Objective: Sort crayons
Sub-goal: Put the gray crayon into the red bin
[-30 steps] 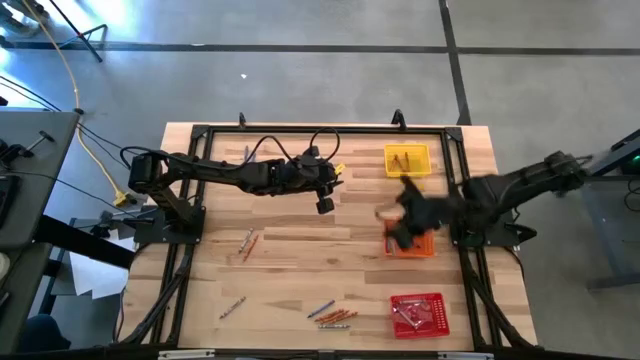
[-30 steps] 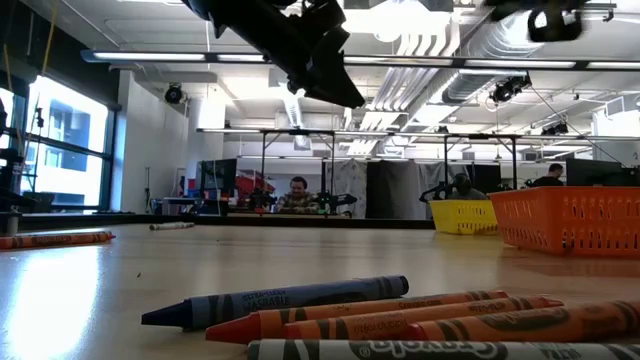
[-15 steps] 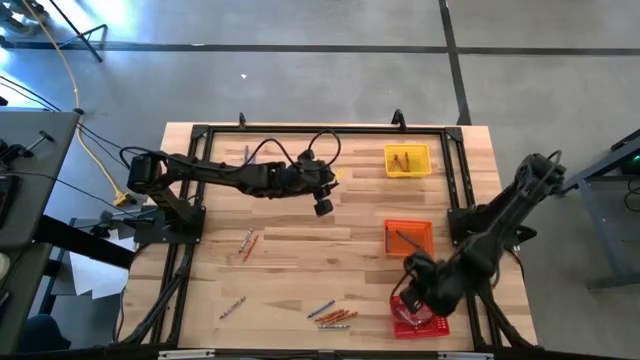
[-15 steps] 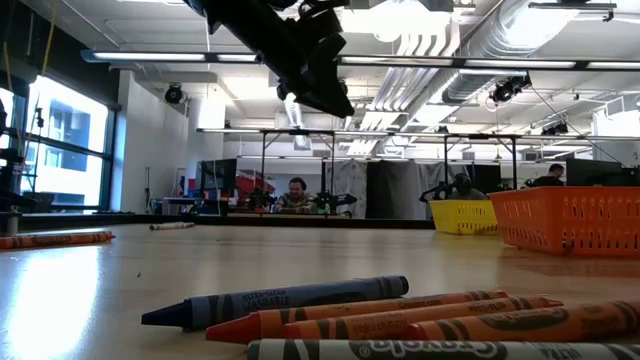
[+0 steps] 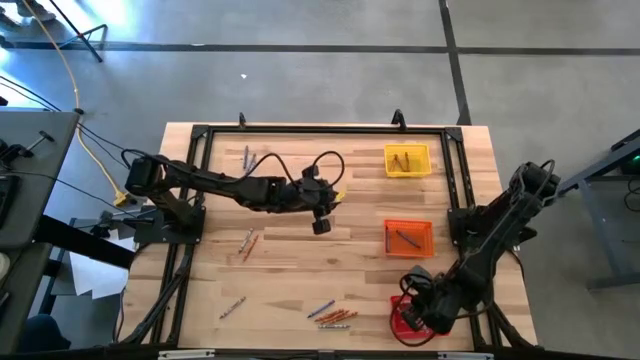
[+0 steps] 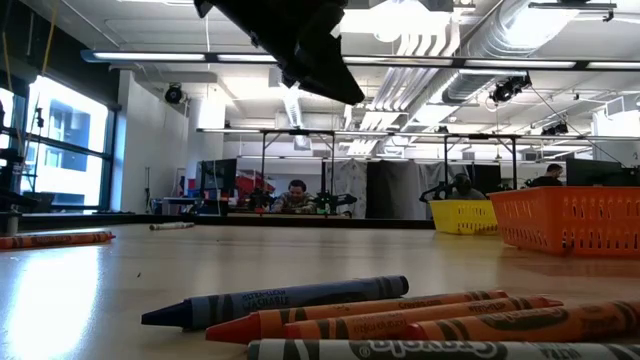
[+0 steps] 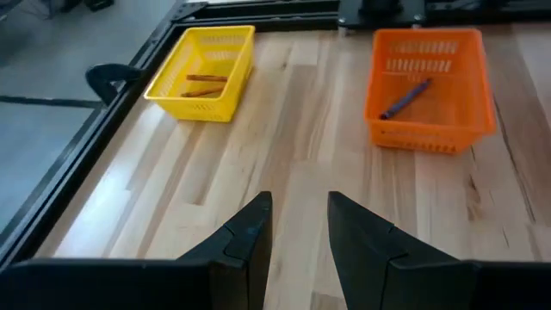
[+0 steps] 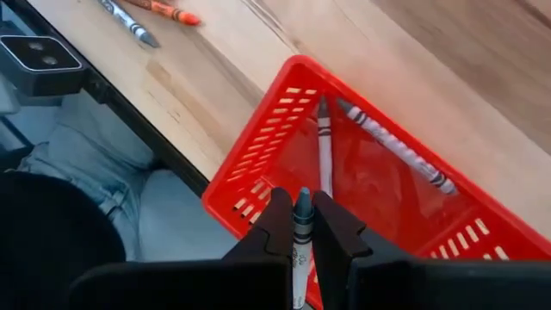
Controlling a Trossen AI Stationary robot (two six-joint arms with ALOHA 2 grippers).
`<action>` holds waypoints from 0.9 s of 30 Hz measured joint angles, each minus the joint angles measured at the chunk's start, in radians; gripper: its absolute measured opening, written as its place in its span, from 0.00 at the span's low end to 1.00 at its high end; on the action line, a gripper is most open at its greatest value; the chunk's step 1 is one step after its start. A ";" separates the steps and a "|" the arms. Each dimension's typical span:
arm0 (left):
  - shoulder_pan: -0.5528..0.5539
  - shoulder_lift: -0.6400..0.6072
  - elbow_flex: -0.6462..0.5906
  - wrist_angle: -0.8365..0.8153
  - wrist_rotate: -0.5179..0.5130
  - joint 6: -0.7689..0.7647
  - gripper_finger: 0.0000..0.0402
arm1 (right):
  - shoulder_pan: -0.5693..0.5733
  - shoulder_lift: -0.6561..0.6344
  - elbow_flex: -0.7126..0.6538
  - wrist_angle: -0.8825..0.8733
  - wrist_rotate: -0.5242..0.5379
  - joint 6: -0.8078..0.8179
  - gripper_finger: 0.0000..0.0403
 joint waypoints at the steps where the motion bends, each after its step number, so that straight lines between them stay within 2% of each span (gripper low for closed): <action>1: -0.006 0.000 0.000 -0.005 -0.007 0.003 0.25 | 0.000 0.000 0.000 -0.002 0.006 0.003 0.02; 12: -0.029 -0.001 0.000 -0.039 -0.061 0.025 0.25 | 0.000 0.000 0.000 -0.001 0.125 0.003 0.05; 21: -0.028 -0.001 0.000 -0.039 -0.069 0.025 0.25 | 0.000 0.016 0.000 -0.001 0.113 0.004 0.10; 27: -0.028 -0.001 0.000 -0.037 -0.070 0.025 0.25 | 0.000 0.031 0.000 -0.001 0.053 0.017 0.14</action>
